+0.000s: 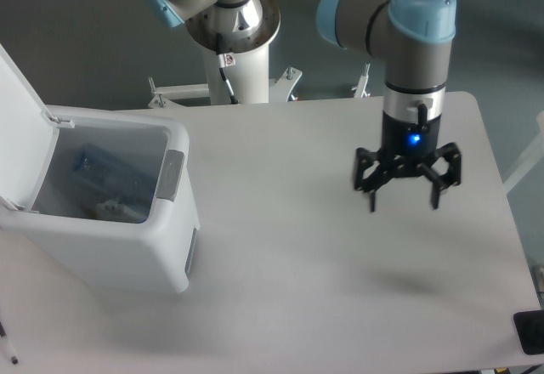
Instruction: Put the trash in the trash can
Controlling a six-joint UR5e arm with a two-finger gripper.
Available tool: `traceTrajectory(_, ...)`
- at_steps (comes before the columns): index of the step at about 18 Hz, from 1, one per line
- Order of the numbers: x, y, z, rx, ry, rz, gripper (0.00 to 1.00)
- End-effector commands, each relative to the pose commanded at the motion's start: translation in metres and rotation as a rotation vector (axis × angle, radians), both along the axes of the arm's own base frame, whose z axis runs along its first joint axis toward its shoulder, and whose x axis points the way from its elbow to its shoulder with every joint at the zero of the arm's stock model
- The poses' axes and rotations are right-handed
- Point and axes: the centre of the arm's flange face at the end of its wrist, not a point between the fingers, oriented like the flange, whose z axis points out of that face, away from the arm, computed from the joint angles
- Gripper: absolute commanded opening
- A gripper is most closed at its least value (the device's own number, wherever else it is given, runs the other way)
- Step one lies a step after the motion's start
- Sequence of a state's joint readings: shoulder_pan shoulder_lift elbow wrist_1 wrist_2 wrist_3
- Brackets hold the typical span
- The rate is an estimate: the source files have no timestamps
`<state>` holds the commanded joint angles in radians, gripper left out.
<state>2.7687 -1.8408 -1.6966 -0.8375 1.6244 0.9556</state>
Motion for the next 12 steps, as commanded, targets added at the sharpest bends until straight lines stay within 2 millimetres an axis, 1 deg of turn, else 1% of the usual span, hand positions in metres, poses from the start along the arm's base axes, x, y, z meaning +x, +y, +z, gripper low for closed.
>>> traceTrajectory(1,-0.003,-0.003,-0.003,-0.004,-0.007,0.007,1.0)
traceTrajectory(3,-0.004,-0.003,-0.006,-0.006,-0.011,-0.001,1.0)
traceTrajectory(5,-0.005,0.0,-0.015,-0.04,-0.021,-0.086,1.0)
traceTrajectory(7,-0.004,0.002,-0.02,-0.066,-0.023,-0.158,1.0)
traceTrajectory(12,-0.001,0.005,-0.024,-0.066,-0.033,-0.167,1.0)
